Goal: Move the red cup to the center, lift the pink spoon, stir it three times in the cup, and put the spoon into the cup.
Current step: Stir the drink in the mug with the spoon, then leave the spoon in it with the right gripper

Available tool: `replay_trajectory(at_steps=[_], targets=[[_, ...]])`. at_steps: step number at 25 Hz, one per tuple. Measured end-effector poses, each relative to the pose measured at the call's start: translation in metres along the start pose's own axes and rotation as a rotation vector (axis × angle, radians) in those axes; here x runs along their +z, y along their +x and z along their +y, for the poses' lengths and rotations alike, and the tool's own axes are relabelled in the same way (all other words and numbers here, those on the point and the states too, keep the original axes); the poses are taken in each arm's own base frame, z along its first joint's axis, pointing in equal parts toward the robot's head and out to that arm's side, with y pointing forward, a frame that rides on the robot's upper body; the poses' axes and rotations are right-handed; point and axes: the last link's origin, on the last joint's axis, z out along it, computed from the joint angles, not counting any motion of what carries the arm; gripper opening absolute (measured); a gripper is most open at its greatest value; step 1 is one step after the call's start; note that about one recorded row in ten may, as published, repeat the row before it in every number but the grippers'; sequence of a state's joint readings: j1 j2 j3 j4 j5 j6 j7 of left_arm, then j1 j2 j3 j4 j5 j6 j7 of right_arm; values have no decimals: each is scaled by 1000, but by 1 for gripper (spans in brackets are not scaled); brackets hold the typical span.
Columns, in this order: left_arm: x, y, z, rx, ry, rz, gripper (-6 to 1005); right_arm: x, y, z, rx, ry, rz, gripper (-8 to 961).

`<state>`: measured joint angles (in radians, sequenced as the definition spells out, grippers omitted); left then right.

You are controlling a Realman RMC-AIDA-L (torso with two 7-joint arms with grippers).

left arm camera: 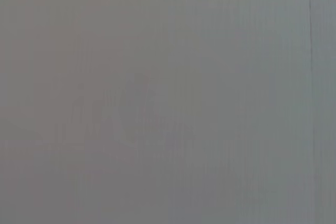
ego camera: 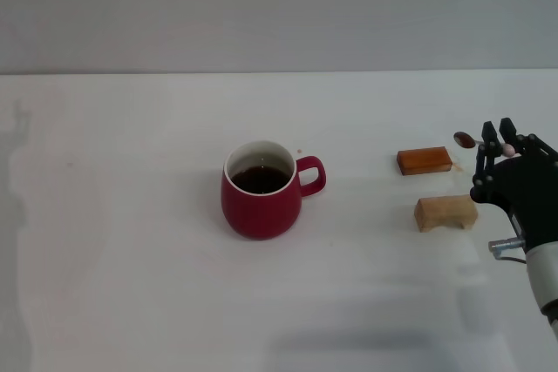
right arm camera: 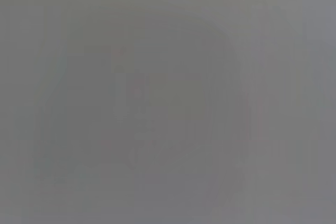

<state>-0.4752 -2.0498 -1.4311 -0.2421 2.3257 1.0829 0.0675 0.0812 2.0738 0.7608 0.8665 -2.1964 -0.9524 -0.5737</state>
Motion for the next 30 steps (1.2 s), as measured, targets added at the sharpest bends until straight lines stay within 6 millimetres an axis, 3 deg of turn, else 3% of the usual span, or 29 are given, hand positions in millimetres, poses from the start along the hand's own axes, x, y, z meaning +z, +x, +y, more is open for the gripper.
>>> replay_trajectory(at_steps=[30], targets=[[-1, 1, 1, -16, 0, 5, 832, 18, -30, 21, -16, -65, -85, 132]])
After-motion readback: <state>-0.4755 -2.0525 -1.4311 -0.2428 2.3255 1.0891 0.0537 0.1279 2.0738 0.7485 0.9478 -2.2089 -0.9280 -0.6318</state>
